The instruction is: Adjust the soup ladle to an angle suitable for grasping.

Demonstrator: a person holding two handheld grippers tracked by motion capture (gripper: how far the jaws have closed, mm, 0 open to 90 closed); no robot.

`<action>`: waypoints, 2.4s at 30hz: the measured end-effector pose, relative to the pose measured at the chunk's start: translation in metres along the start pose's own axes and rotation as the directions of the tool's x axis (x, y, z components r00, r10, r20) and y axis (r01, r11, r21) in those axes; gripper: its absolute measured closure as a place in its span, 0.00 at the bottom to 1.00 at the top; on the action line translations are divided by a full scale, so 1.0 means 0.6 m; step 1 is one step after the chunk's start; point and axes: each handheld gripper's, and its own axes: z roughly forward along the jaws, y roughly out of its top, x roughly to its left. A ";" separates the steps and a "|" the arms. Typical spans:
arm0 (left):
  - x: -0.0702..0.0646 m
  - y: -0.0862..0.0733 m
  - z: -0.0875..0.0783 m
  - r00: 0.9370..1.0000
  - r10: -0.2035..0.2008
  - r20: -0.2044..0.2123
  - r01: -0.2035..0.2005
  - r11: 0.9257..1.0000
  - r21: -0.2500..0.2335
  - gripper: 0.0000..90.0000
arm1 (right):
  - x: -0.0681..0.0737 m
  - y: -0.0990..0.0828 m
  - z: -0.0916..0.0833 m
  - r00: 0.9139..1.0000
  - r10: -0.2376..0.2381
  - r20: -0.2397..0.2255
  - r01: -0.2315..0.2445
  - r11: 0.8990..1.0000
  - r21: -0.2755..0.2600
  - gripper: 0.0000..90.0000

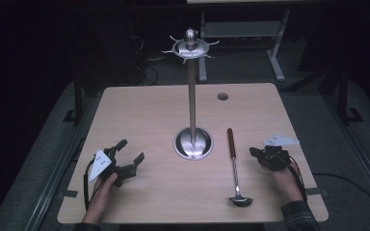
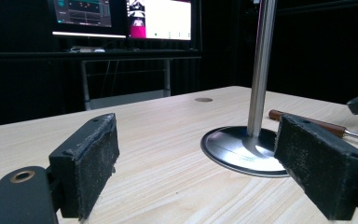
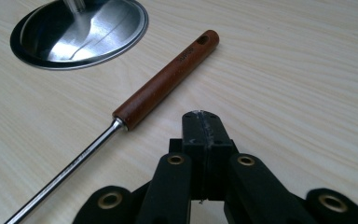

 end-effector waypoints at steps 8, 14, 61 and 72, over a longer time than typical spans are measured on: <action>-0.001 0.000 0.000 1.000 0.001 -0.004 -0.001 1.000 0.004 0.15 | -0.004 0.017 0.038 0.999 -0.001 -0.041 0.000 1.000 -0.009 0.99; 0.000 0.000 0.000 1.000 0.001 -0.003 -0.001 1.000 0.004 0.15 | -0.005 0.022 0.064 0.999 0.001 -0.042 0.000 1.000 0.007 0.99; -0.001 0.000 0.001 1.000 0.001 0.004 -0.001 1.000 0.004 0.15 | 0.063 0.045 0.101 0.973 -0.106 -0.207 0.118 0.992 0.044 0.99; 0.000 0.000 0.000 1.000 0.008 0.005 -0.008 1.000 0.006 0.15 | 0.100 0.063 0.041 0.959 -0.070 -0.274 0.133 0.967 0.217 0.99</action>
